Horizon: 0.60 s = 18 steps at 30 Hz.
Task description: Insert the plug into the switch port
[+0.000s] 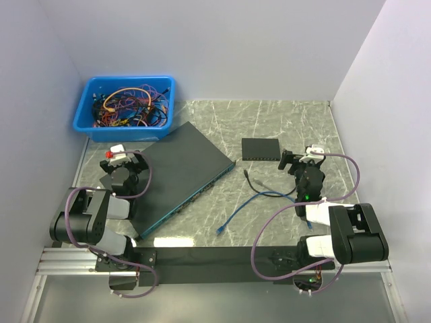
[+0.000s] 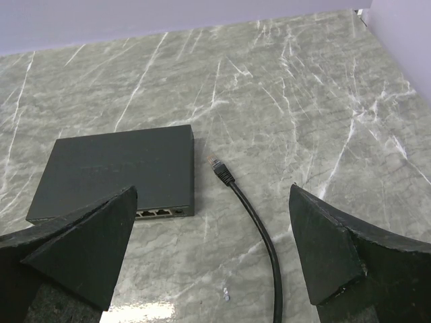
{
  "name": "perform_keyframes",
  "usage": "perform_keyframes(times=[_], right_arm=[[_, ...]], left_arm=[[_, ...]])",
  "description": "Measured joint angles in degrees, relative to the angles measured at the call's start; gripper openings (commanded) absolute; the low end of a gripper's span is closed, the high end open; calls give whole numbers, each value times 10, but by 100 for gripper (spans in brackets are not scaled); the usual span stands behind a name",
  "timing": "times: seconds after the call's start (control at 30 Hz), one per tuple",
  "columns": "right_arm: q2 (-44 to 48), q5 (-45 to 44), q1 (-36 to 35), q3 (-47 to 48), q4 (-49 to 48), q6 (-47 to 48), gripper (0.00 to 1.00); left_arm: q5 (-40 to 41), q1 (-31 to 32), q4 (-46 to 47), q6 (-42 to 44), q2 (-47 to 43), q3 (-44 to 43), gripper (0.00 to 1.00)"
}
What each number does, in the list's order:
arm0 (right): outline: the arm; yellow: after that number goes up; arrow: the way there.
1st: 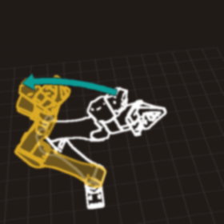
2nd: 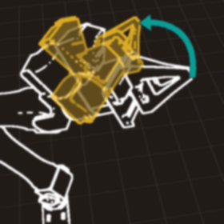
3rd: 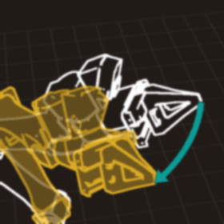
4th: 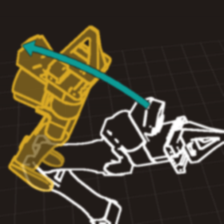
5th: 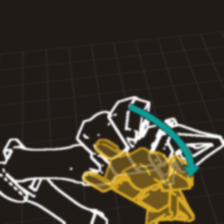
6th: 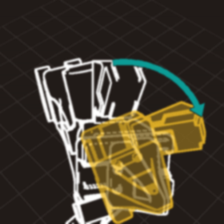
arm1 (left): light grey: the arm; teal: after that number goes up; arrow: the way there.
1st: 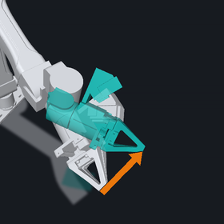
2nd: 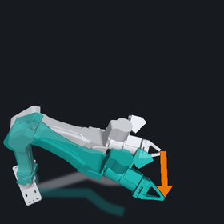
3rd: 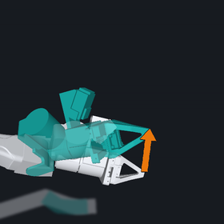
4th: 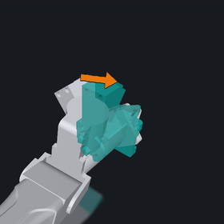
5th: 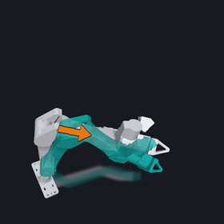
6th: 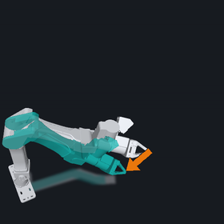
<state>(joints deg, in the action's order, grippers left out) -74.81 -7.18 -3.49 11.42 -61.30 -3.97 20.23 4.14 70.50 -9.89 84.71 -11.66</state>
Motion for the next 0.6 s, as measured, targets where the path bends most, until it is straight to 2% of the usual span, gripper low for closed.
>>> perform_keyframes(times=[0.6], right_arm=[[5,-2,-9,1,9,9,100]], left_arm=[[0,0,0,0,0,0,99]])
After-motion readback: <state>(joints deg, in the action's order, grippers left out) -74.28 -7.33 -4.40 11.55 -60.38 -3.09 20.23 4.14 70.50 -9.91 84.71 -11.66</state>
